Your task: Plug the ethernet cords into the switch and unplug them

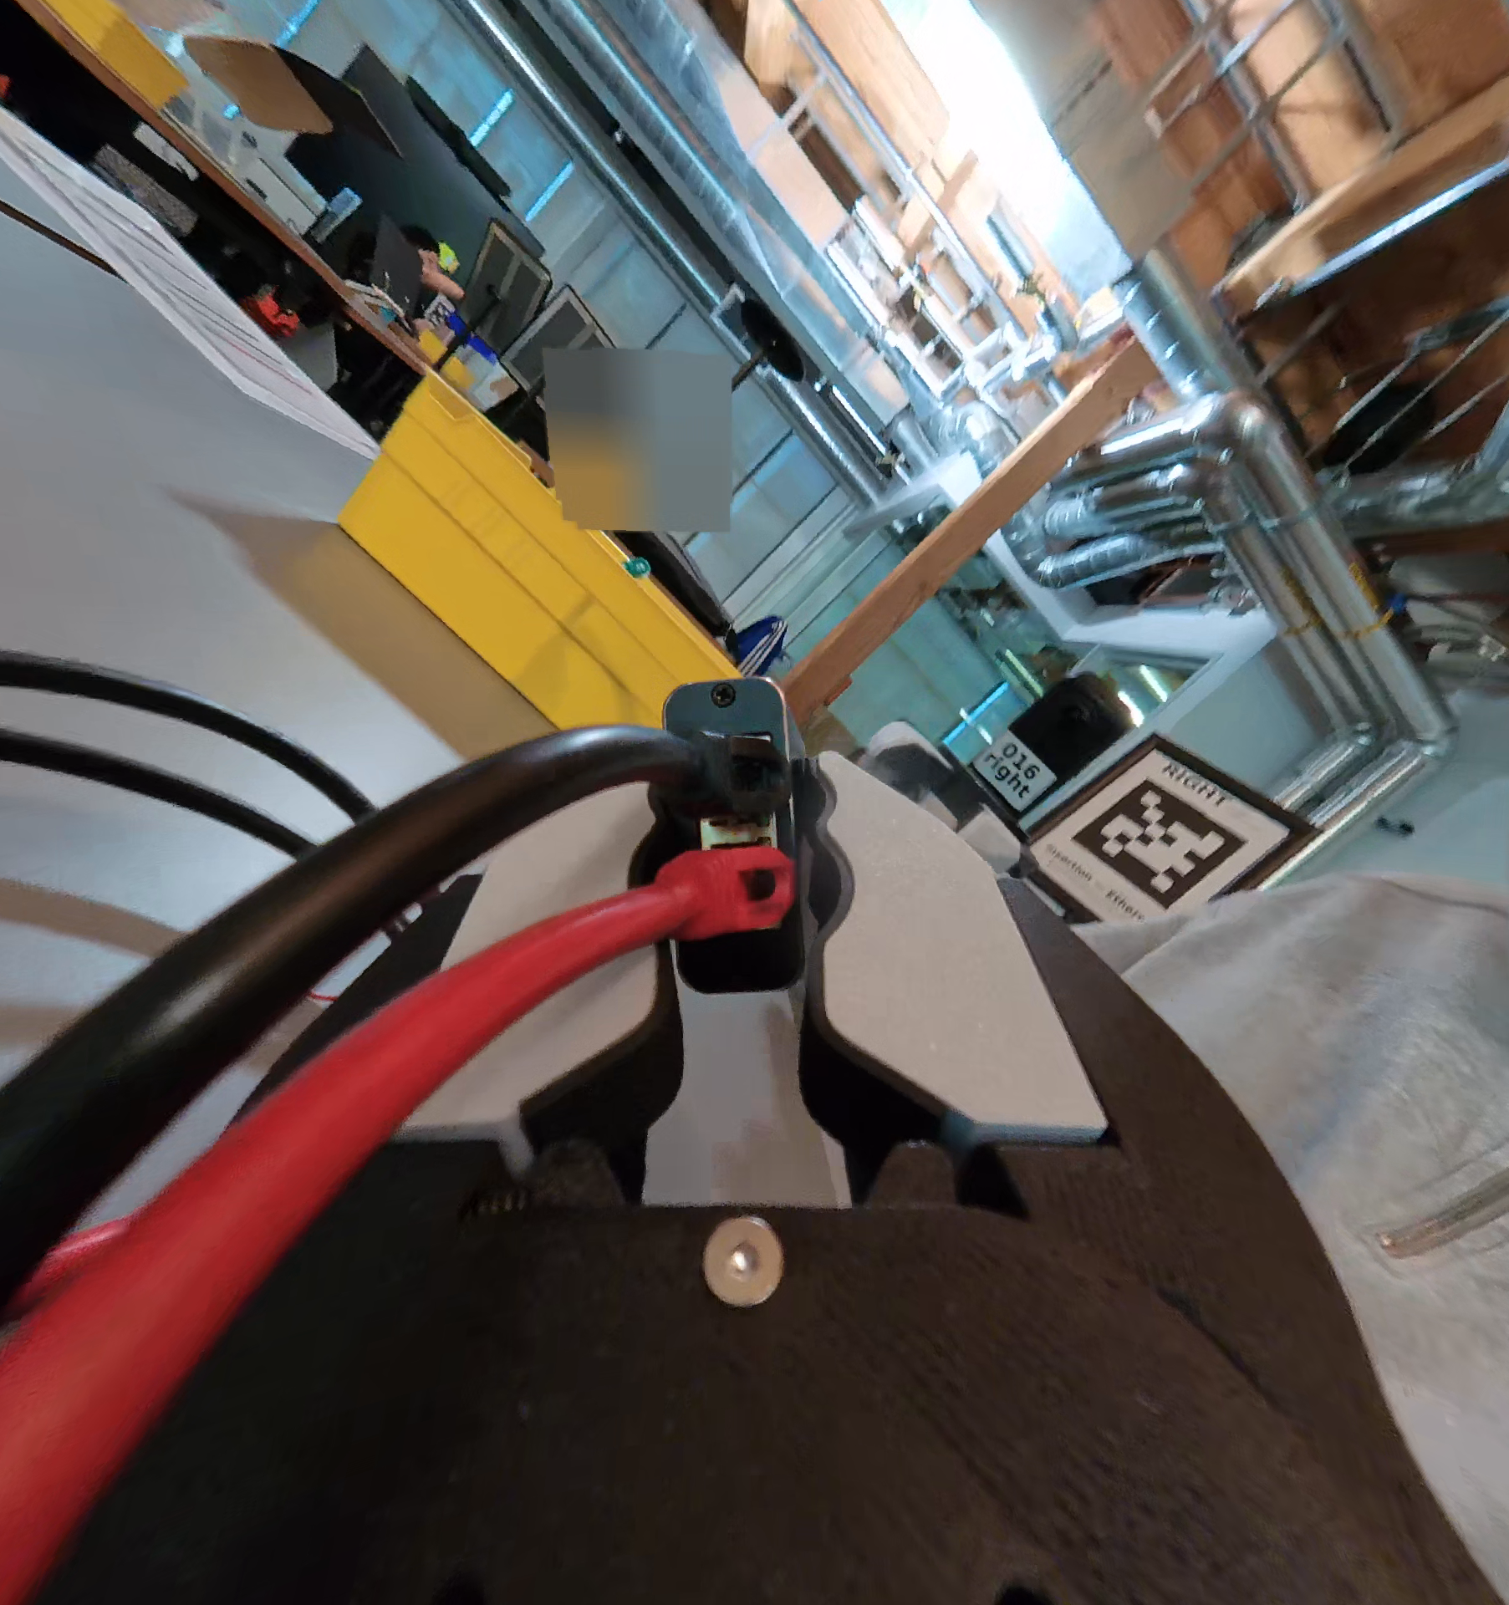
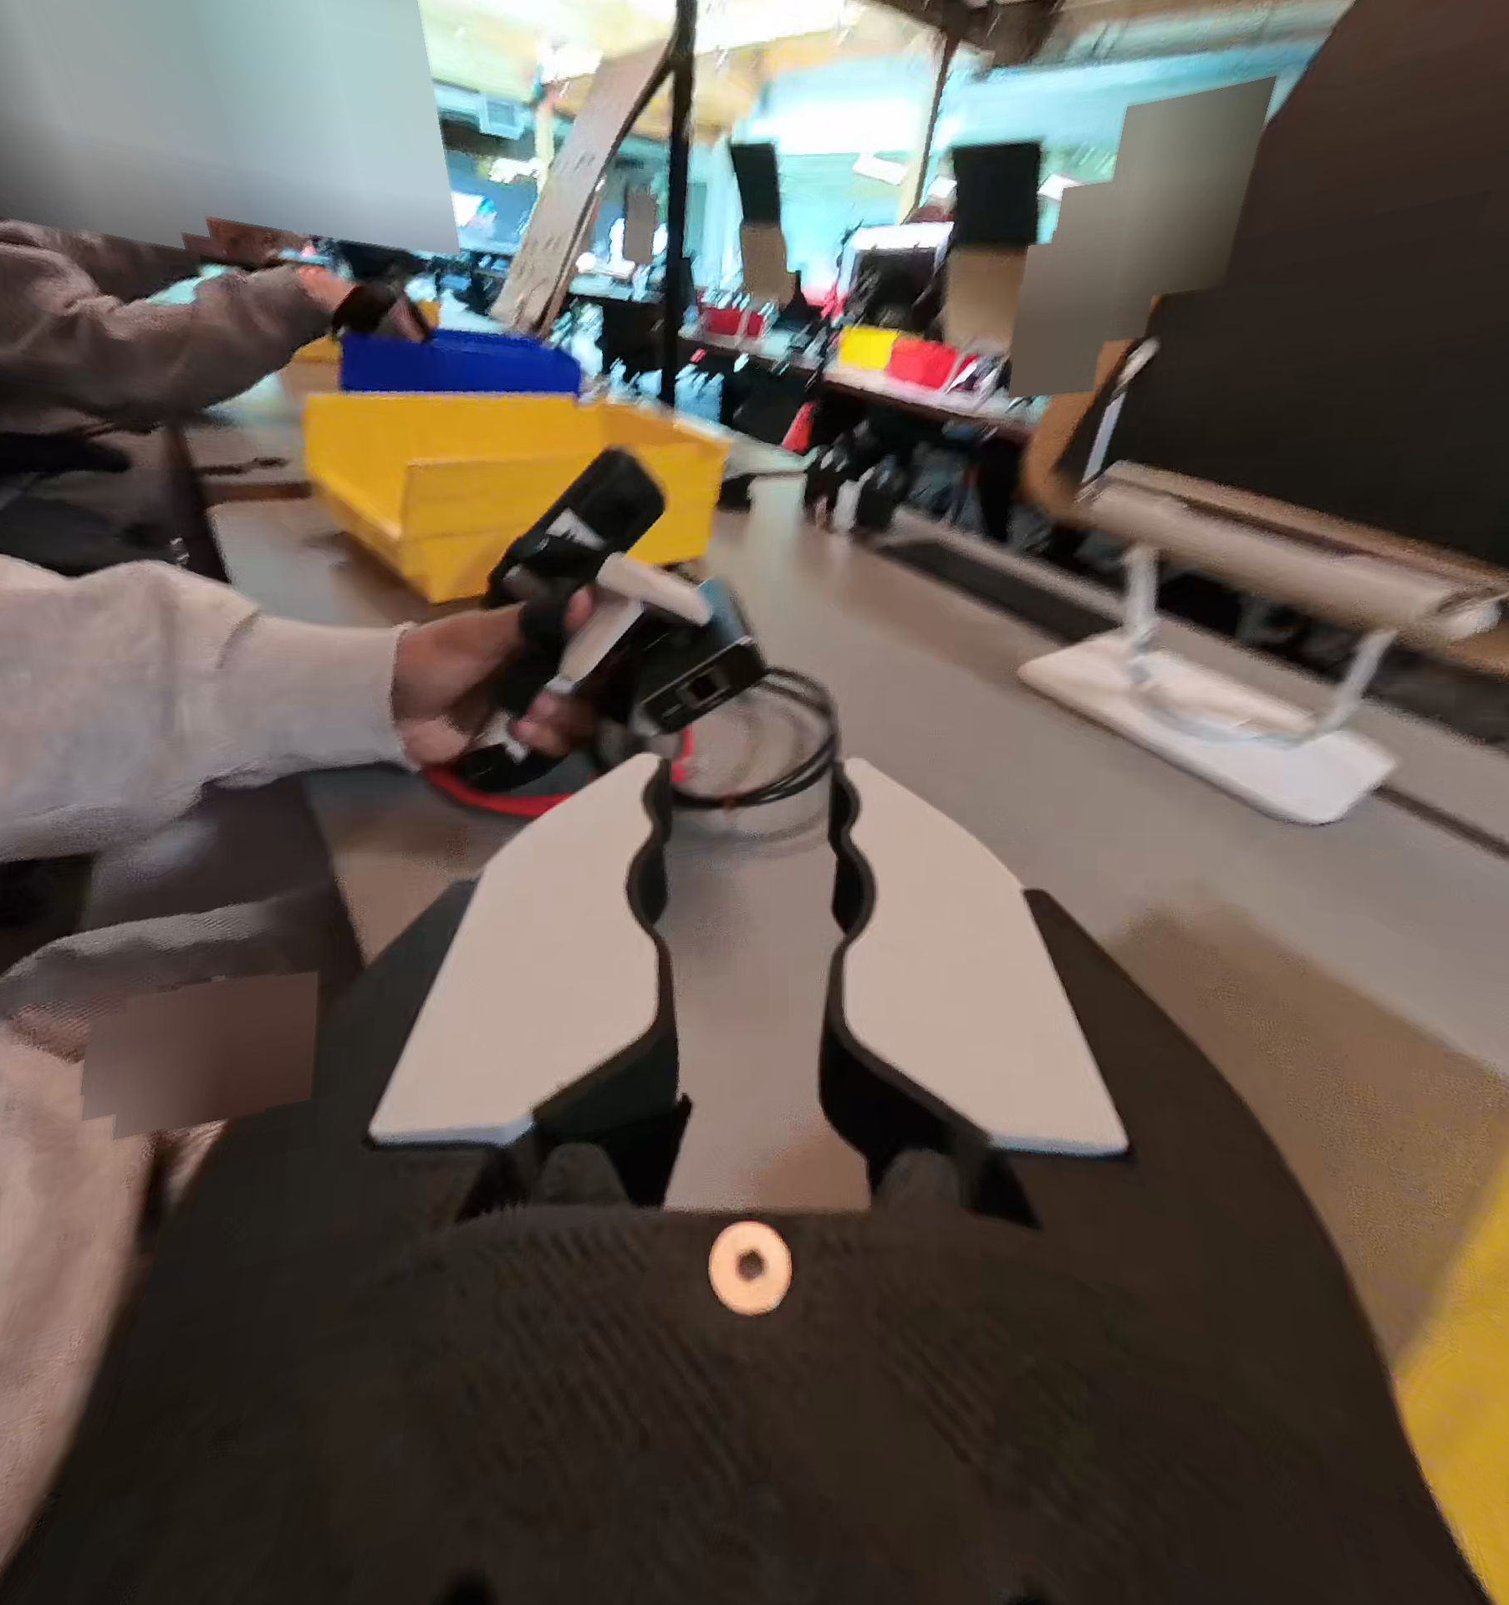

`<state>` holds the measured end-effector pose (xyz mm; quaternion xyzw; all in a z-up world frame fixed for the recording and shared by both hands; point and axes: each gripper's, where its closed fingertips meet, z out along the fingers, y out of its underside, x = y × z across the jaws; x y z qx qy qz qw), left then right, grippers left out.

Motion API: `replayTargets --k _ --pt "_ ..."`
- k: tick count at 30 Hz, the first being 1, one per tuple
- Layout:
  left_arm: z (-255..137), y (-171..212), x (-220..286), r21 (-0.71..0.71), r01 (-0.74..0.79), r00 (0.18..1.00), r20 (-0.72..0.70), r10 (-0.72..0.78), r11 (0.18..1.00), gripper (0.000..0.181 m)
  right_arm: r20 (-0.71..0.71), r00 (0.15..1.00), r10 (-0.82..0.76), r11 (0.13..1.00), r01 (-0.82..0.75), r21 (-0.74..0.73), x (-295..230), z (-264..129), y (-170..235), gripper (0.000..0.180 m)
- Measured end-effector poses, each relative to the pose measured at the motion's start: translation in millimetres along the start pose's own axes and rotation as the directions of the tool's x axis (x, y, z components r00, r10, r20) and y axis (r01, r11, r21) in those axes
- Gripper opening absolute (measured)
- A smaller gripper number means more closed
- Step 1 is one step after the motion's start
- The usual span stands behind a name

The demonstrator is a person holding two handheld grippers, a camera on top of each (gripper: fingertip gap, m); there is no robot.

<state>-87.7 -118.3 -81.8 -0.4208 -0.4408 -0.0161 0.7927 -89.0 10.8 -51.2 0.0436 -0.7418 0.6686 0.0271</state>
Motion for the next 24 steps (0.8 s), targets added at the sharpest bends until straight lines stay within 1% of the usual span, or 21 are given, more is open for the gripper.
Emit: replayTargets --k 2,4,6,7,9,11,13,16,18,20,22,24 --pt "6 8 8 -0.051 -0.028 0.999 -0.027 0.027 0.998 0.026 0.078 0.994 0.083 0.995 -0.078 -0.062 -16 18 17 0.046" --pt "14 18 18 -0.117 -0.019 0.997 -0.077 0.01 0.993 0.026 0.127 0.979 0.161 0.984 -0.148 -0.103 -24 29 26 0.058" --pt "23 32 29 -0.21 0.003 0.992 -0.121 -0.029 0.978 0.026 0.149 0.965 0.215 0.974 -0.201 -0.108 -25 33 28 0.061" --pt "28 40 32 -0.268 -0.002 0.992 -0.119 -0.031 0.963 0.027 0.153 0.958 0.243 0.968 -0.229 -0.102 -23 32 28 0.062" --pt "37 61 37 -0.397 -0.039 0.996 -0.094 0.001 0.917 0.027 0.164 0.937 0.309 0.951 -0.303 -0.064 -17 28 22 0.061" --pt "42 85 44 -0.539 -0.06 0.996 -0.093 0.012 0.84 0.027 0.187 0.899 0.397 0.916 -0.4 -0.02 -9 23 16 0.06" --pt "46 106 53 -0.643 -0.069 0.994 -0.106 0.001 0.763 0.027 0.233 0.841 0.488 0.867 -0.497 -0.02 -6 21 15 0.057" --pt "50 129 66 -0.727 -0.061 0.99 -0.129 -0.048 0.683 0.027 0.318 0.734 0.6 0.793 -0.599 -0.114 -17 23 21 0.048" --pt "50 143 72 -0.776 -0.047 0.987 -0.133 -0.09 0.629 0.028 0.354 0.684 0.638 0.764 -0.618 -0.184 -29 27 27 0.048" --pt "47 156 77 -0.819 -0.047 0.984 -0.136 -0.115 0.572 0.028 0.382 0.654 0.653 0.754 -0.61 -0.245 -42 29 32 0.048" --pt "45 167 82 -0.851 -0.046 0.98 -0.141 -0.143 0.523 0.031 0.41 0.631 0.659 0.75 -0.59 -0.299 -54 30 36 0.044" --pt "46 173 80 -0.862 -0.048 0.982 -0.132 -0.132 0.505 0.031 0.433 0.617 0.657 0.753 -0.569 -0.331 -60 27 36 0.016"
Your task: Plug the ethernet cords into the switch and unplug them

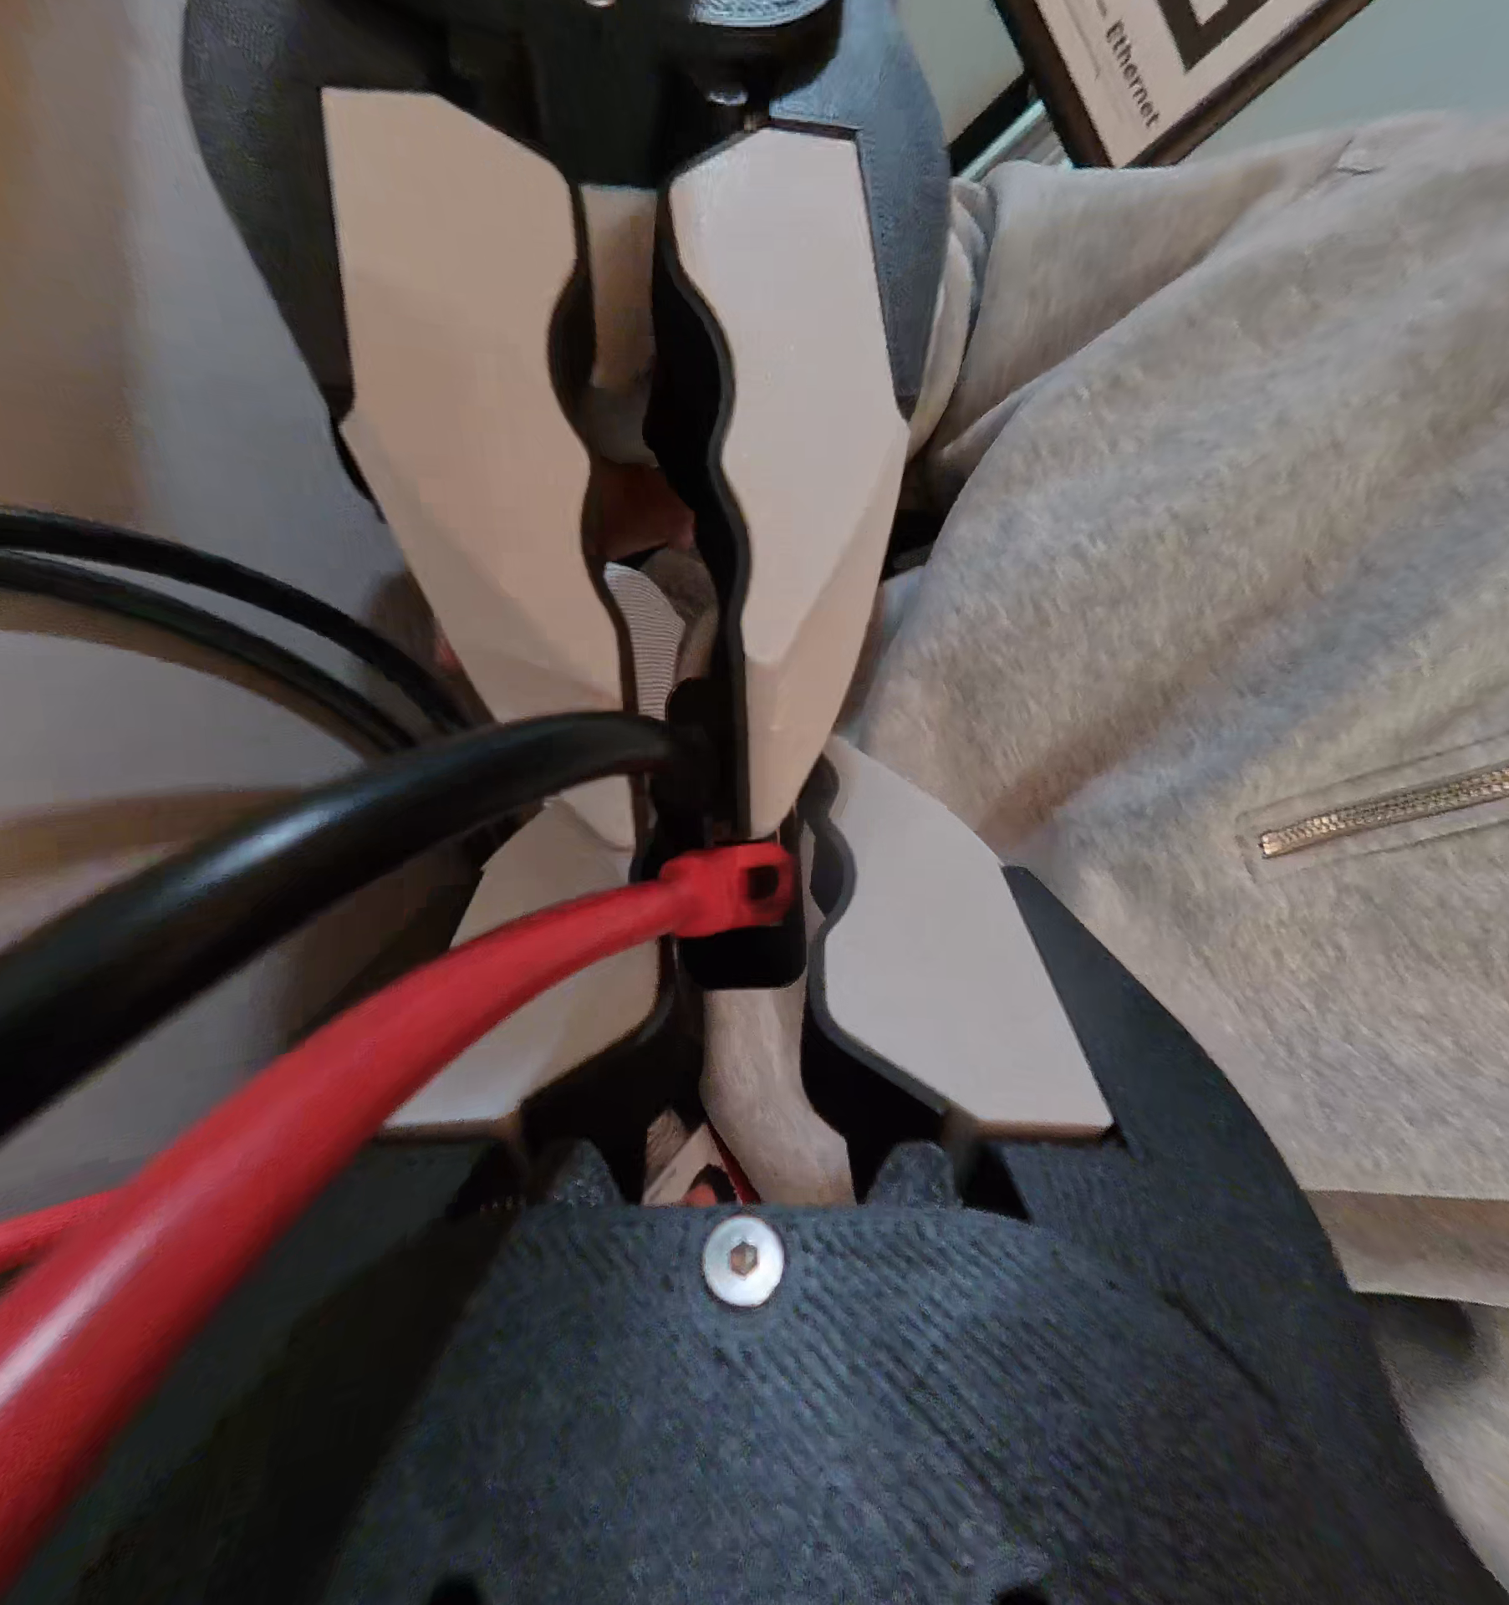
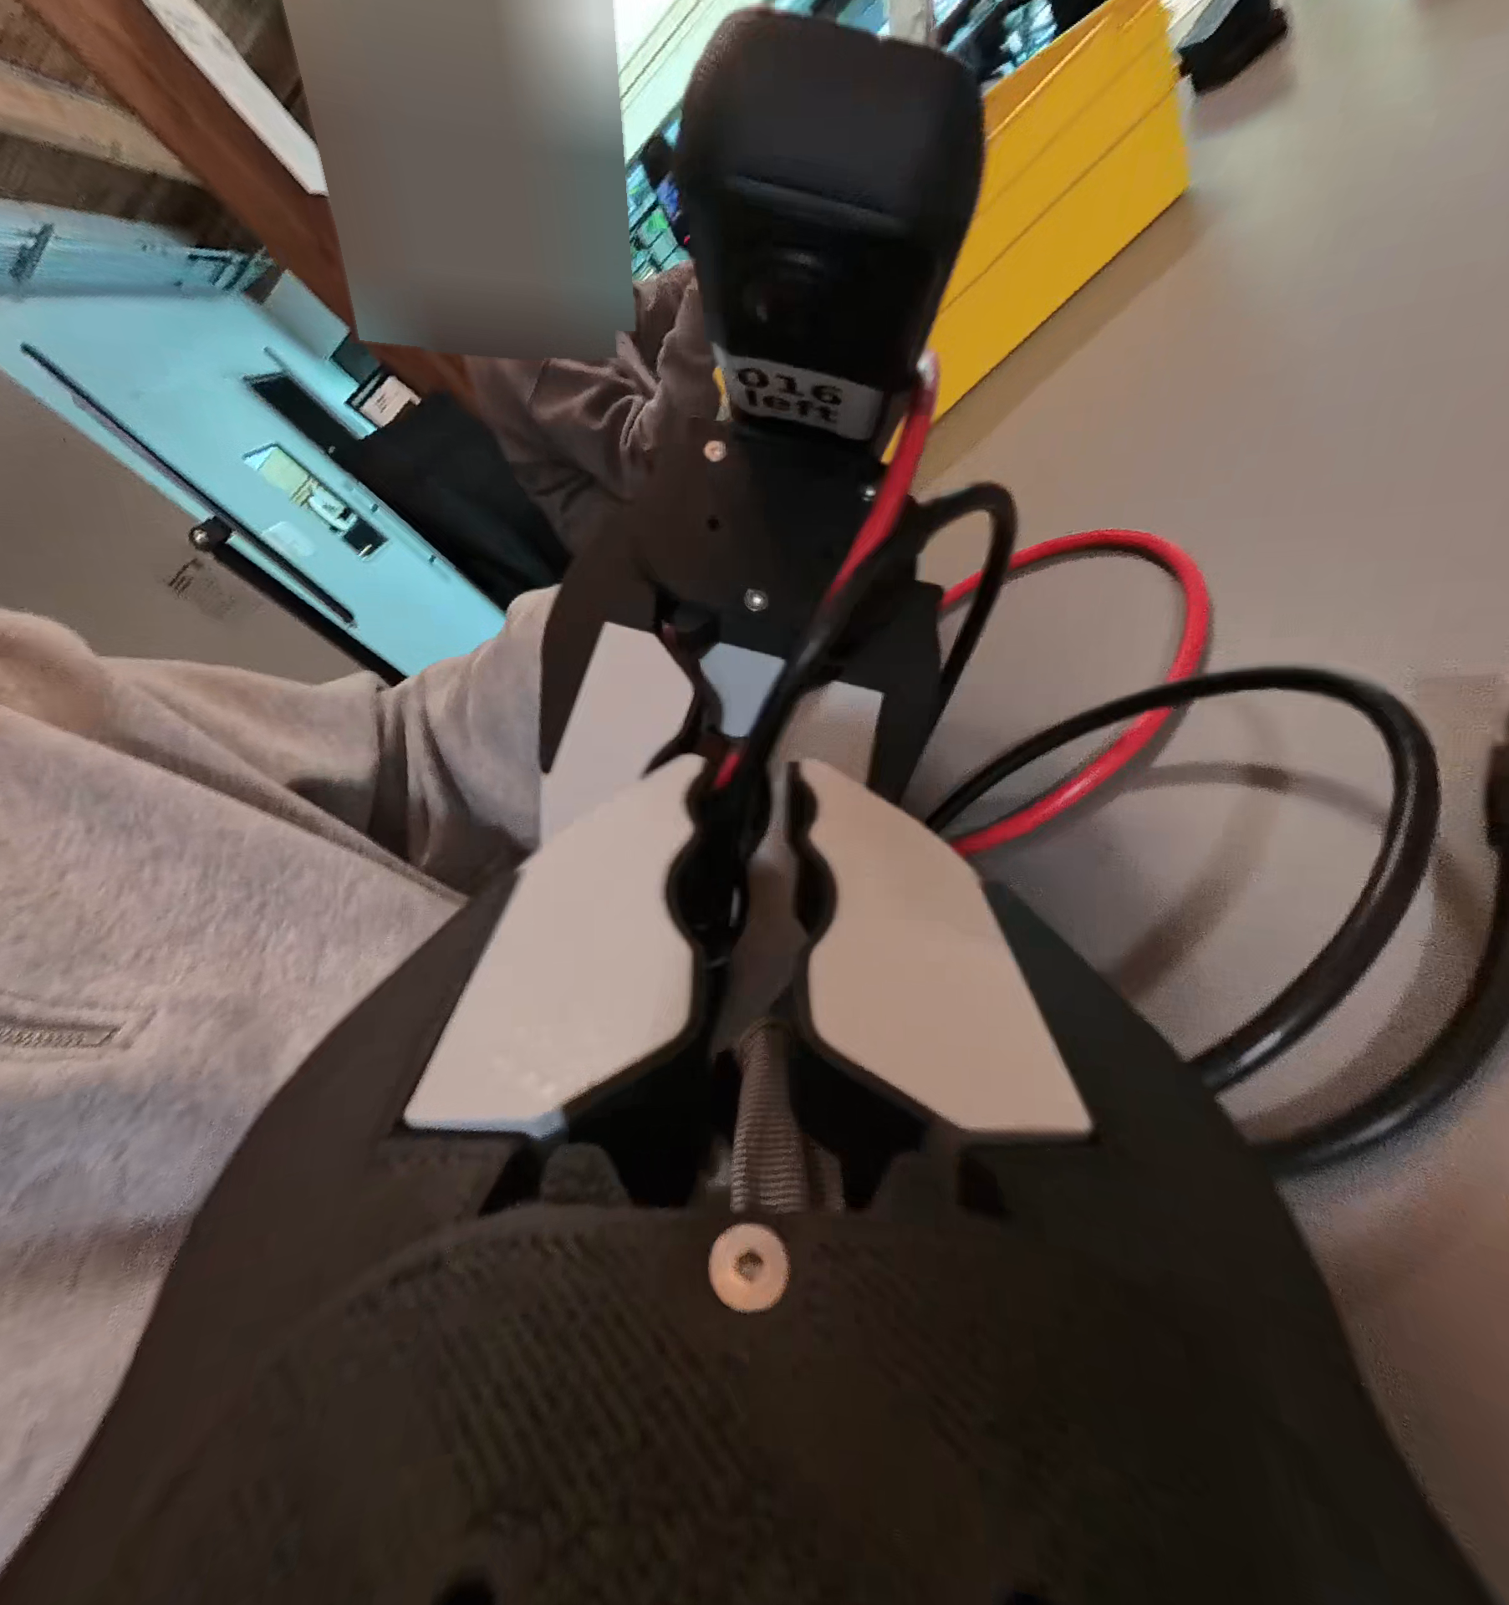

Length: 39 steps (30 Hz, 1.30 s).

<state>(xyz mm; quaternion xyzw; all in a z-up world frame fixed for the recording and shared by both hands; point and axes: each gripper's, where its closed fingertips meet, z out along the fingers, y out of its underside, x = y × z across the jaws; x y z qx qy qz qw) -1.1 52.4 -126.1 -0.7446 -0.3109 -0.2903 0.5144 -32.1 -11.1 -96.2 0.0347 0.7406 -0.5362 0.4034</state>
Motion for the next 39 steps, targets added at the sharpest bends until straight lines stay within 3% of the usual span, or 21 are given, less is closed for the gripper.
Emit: replayTargets --k 3,7,13,17,21,25,30,33,37,39 --pt "-7 -13 -2 0.1 0.028 1.0 -0.011 -0.027 0.995 0.036 -0.037 0.999 0.001 0.999 0.0 0.042 5 -5 -7 0.01" --pt "-25 -39 -4 0.304 0.041 0.999 -0.021 -0.036 0.952 0.051 -0.049 0.998 0.043 0.977 -0.032 0.212 10 -23 -31 0.009" --pt "-62 -77 -2 0.62 -0.083 0.996 0.078 0.044 0.78 0.07 -0.128 0.992 0.007 0.883 0.054 0.466 16 -60 -65 0.008" --pt "-63 -76 -5 0.671 -0.028 1.0 0.019 0.02 0.741 0.055 -0.191 0.981 -0.033 0.839 0.131 0.528 15 -70 -74 0.008" --pt "-63 -74 -9 0.702 0.078 0.995 -0.094 -0.017 0.708 0.052 -0.235 0.971 -0.043 0.797 0.175 0.578 15 -84 -81 0.008" --pt "-33 -68 -16 0.633 0.178 0.98 -0.184 -0.076 0.754 0.074 -0.183 0.983 0.004 0.747 0.119 0.655 16 -93 -87 0.008" --pt "-3 -75 -13 0.651 0.198 0.971 -0.231 -0.058 0.733 0.089 -0.141 0.99 0.018 0.729 0.084 0.68 7 -79 -86 0.007" --pt "-12 -84 -6 0.725 0.201 0.965 -0.263 -0.006 0.659 0.077 -0.111 0.994 0.023 0.737 0.059 0.674 2 -68 -81 0.006" --pt "-42 -85 -8 0.799 0.188 0.967 -0.251 0.033 0.571 0.037 -0.116 0.993 0.016 0.75 0.065 0.658 2 -63 -79 0.006" --pt "-53 -84 -7 0.812 0.177 0.968 -0.246 0.052 0.556 0.027 -0.143 0.989 0.034 0.757 0.068 0.65 8 -64 -77 0.006"
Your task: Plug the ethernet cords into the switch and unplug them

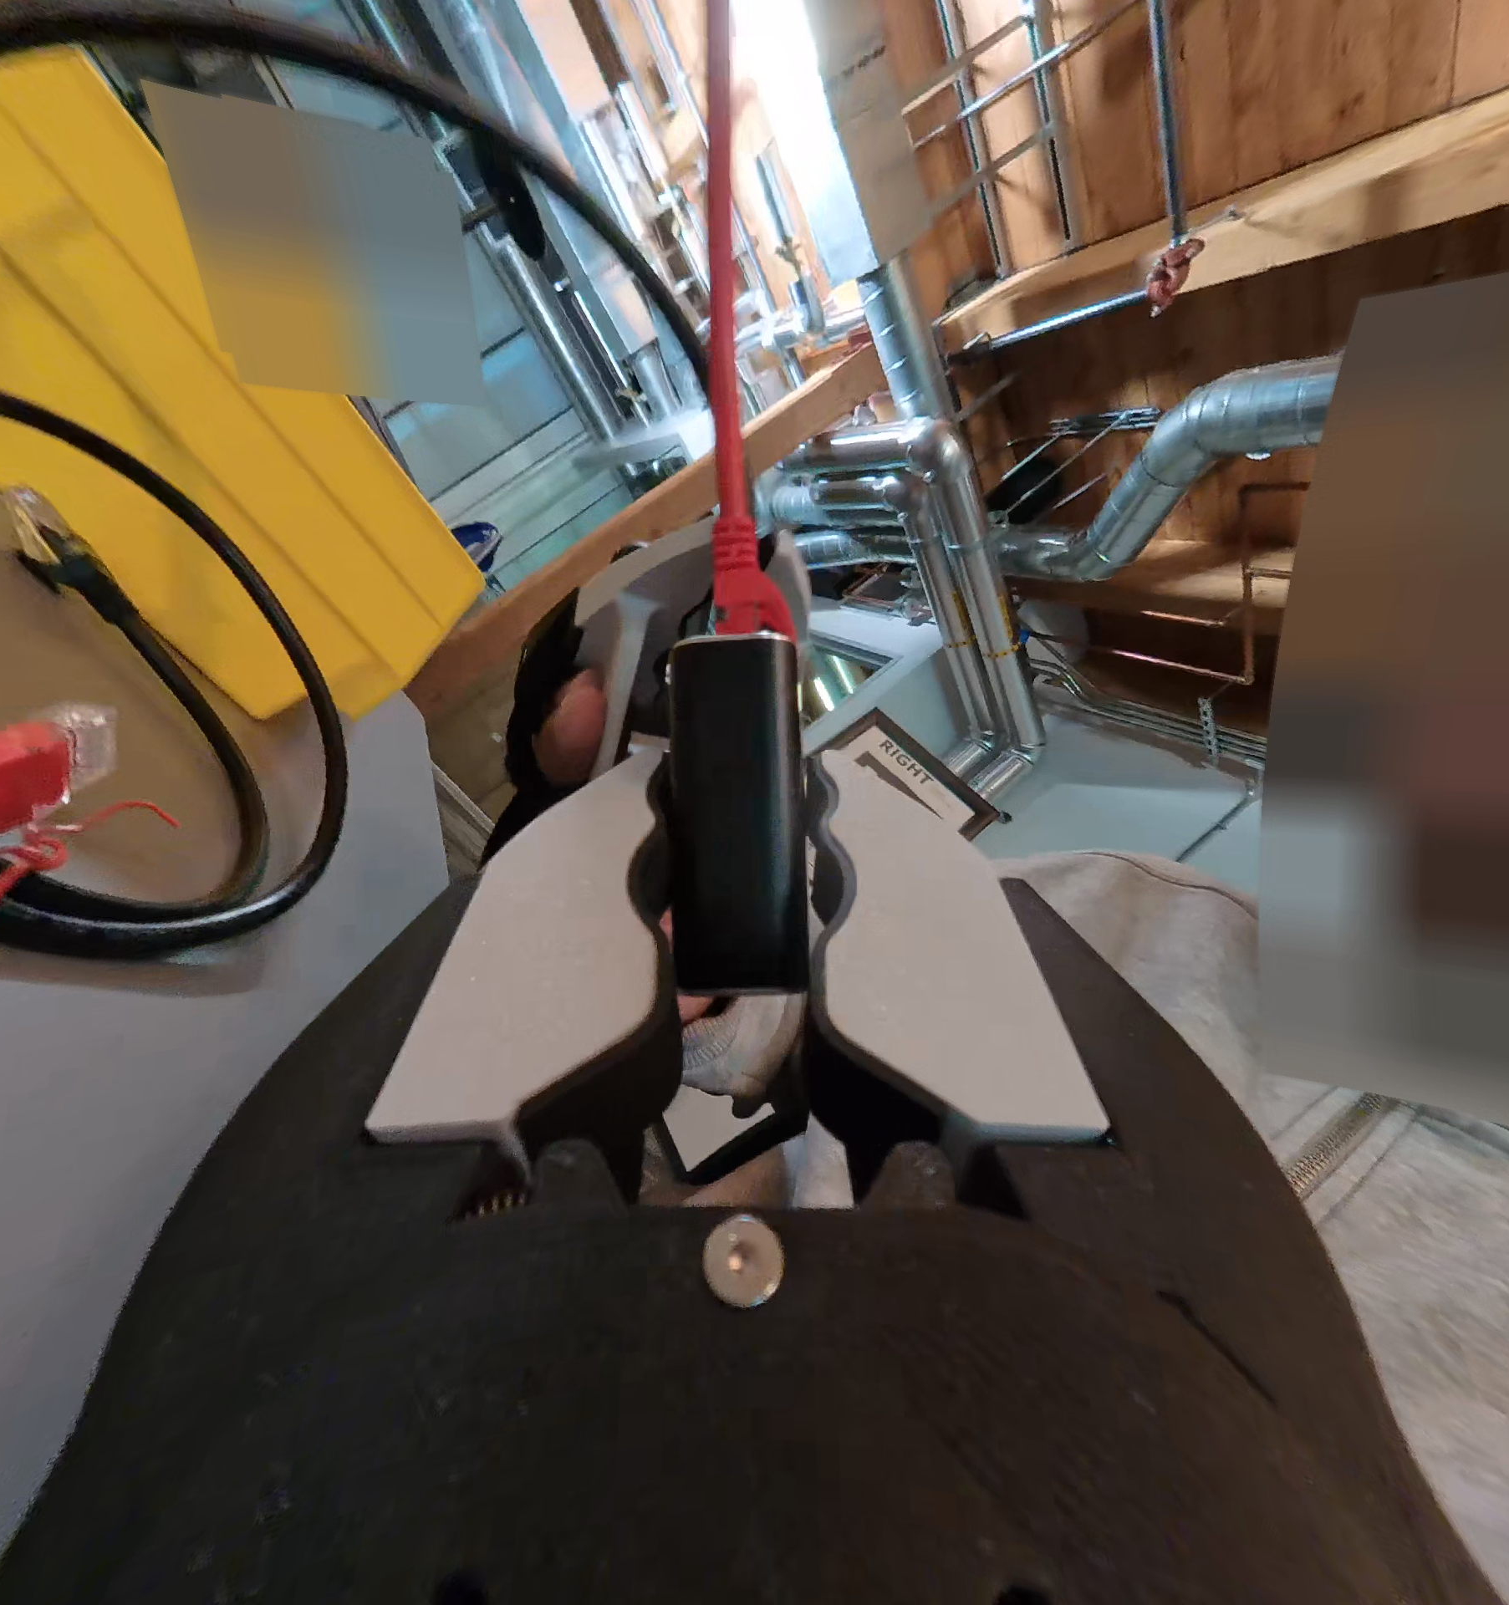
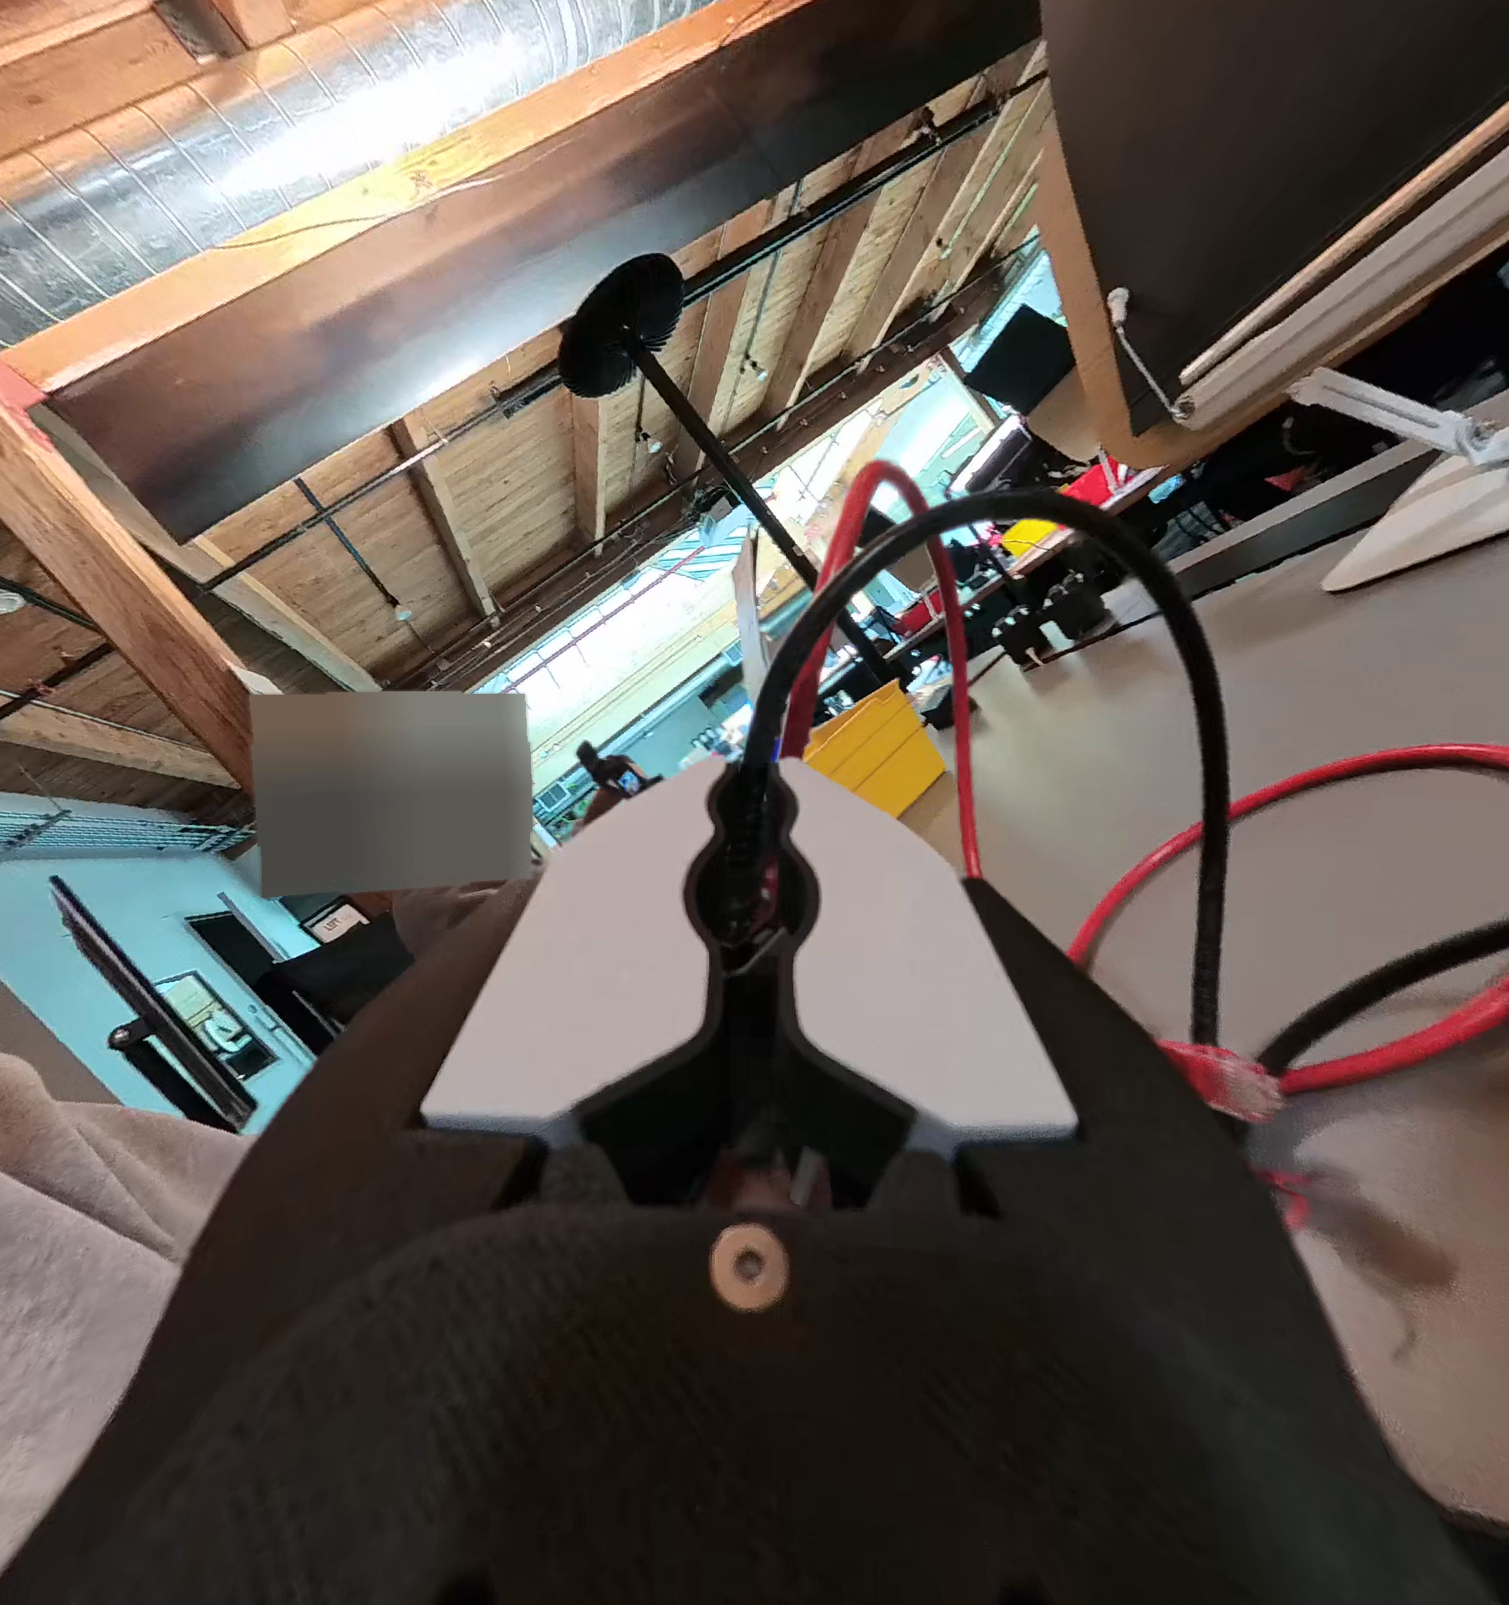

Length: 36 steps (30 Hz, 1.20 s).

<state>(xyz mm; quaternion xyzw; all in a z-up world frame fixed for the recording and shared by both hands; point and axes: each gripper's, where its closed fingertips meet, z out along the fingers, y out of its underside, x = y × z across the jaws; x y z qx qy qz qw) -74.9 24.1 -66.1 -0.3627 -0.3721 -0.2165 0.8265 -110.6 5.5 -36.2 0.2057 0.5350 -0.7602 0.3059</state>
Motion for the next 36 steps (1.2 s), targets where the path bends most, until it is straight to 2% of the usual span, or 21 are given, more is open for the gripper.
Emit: replayTargets --k 3,8,9,12,16,20,23,27,31,36 --pt "-11 -15 -2 0.054 -0.035 0.999 0.035 0.033 0.998 0.026 -0.017 0.999 0.029 0.999 -0.03 -0.037 7 0 6 0.006" --pt "-24 -20 -6 0.007 -0.103 0.991 0.092 0.102 0.995 0.025 -0.051 0.999 0.006 0.992 -0.012 -0.125 13 2 19 0.006" --pt "-25 -21 -7 -0.011 -0.139 0.983 0.117 0.139 0.99 0.025 -0.048 0.999 0.008 0.988 -0.015 -0.151 13 2 21 0.008" --pt "-32 -24 -10 -0.069 -0.234 0.954 0.178 0.243 0.97 0.025 -0.037 0.999 0.01 0.974 -0.018 -0.224 10 1 26 0.031" --pt "-39 -31 -10 -0.045 -0.249 0.949 0.19 0.253 0.967 0.024 -0.052 0.993 -0.102 0.954 0.083 -0.288 13 -1 31 0.043" --pt "-40 -32 -10 -0.035 -0.238 0.953 0.186 0.24 0.971 0.024 -0.026 0.957 -0.29 0.882 0.257 -0.395 15 -3 42 0.044" --pt "-37 -27 -10 -0.06 -0.231 0.954 0.179 0.238 0.971 0.024 0.001 0.936 -0.351 0.843 0.317 -0.434 14 -4 48 0.044" --pt "-33 -21 -11 -0.093 -0.229 0.953 0.179 0.243 0.969 0.024 -0.002 0.963 -0.269 0.863 0.24 -0.444 15 -6 50 0.041" --pt "-29 -16 -11 -0.094 -0.212 0.96 0.168 0.225 0.973 0.024 -0.003 0.993 -0.115 0.892 0.102 -0.439 13 -9 51 0.026" --pt "-24 -12 -10 -0.088 -0.196 0.966 0.151 0.208 0.977 0.025 0.019 0.996 -0.091 0.894 0.09 -0.439 9 -8 53 0.016"
